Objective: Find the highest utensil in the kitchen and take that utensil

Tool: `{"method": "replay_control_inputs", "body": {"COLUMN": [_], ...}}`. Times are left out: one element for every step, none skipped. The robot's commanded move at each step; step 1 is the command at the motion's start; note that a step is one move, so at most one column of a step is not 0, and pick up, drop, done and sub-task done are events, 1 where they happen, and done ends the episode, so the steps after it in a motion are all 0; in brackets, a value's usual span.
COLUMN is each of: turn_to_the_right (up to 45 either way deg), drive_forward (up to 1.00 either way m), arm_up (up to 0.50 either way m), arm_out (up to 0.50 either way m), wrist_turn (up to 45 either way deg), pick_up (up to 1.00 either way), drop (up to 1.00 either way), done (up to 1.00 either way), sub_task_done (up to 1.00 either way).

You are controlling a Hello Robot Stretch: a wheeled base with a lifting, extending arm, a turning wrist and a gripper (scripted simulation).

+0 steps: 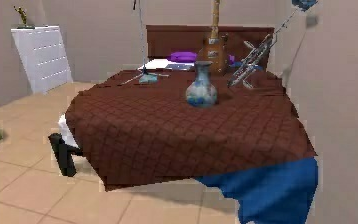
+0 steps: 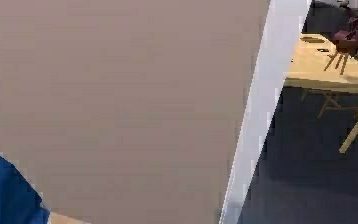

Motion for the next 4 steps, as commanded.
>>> {"method": "replay_control_inputs", "body": {"turn_to_the_right": [-45.0,-42.0,0.0,-45.0], "drive_forward": [0.0,0.0,0.05,0.0], "arm_up": [0.0,0.0,0.0,0.0], "arm_out": [0.0,0.0,0.0,0.0], "wrist_turn": [0.0,0.0,0.0,0.0], "pick_up": [0.0,0.0,0.0,0.0], "drop": [0.0,0.0,0.0,0.0], "done": [0.0,0.0,0.0,0.0], "sub_task_done": [0.0,0.0,0.0,0.0]}}
